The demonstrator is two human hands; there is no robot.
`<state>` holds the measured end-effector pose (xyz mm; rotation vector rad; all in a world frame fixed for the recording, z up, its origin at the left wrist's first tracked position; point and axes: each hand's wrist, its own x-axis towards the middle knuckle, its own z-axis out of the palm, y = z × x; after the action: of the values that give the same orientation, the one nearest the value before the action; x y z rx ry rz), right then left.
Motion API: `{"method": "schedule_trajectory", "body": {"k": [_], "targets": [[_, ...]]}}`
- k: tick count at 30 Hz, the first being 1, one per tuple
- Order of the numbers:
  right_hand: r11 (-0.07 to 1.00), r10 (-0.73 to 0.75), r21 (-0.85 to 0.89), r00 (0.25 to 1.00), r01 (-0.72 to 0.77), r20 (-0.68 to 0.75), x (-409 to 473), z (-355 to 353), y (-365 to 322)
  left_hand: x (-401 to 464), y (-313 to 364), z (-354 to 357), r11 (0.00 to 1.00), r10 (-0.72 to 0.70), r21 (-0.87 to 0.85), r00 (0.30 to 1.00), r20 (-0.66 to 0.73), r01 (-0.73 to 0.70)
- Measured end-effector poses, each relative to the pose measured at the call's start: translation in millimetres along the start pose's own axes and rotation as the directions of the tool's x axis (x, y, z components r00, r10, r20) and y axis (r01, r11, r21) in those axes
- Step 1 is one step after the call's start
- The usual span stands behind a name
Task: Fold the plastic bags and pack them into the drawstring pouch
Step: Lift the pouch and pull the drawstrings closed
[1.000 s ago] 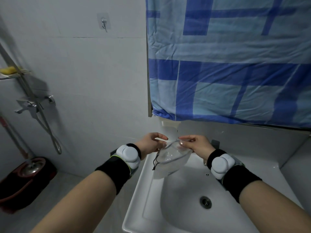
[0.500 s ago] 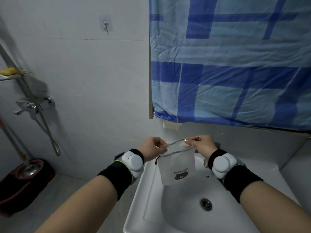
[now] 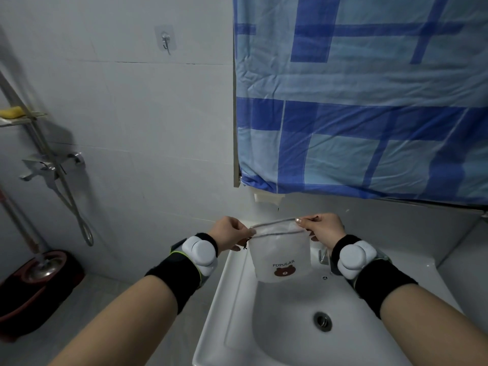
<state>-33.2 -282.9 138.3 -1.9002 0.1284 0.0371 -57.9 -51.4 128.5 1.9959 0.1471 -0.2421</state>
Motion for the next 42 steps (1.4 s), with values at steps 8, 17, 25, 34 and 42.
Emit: {"method": "schedule_trajectory", "body": {"k": [8,17,25,34,42], "targets": [[0.997,0.042,0.067,0.999,-0.043,0.024,0,-3,2,-1,-1,-6,0.996,0.073,-0.044,0.996,-0.059,-0.075],[0.987,0.154,0.039,0.986,-0.157,0.068,1,-2,4,0,6,-4,0.748,-0.030,-0.661,0.993,-0.113,-0.053],[0.971,0.231,0.041,0.969,-0.236,0.089,4,-9,10,0,6,-13,0.855,-0.085,-0.518,0.983,-0.161,-0.011],[0.956,0.286,0.055,0.958,-0.287,0.026,9,-17,22,5,-7,-18,0.955,-0.071,-0.295,0.952,-0.296,-0.020],[0.953,0.301,-0.020,0.954,-0.301,-0.002,14,-28,33,6,-19,-34,0.969,-0.071,-0.248,0.929,-0.363,-0.023]]}}
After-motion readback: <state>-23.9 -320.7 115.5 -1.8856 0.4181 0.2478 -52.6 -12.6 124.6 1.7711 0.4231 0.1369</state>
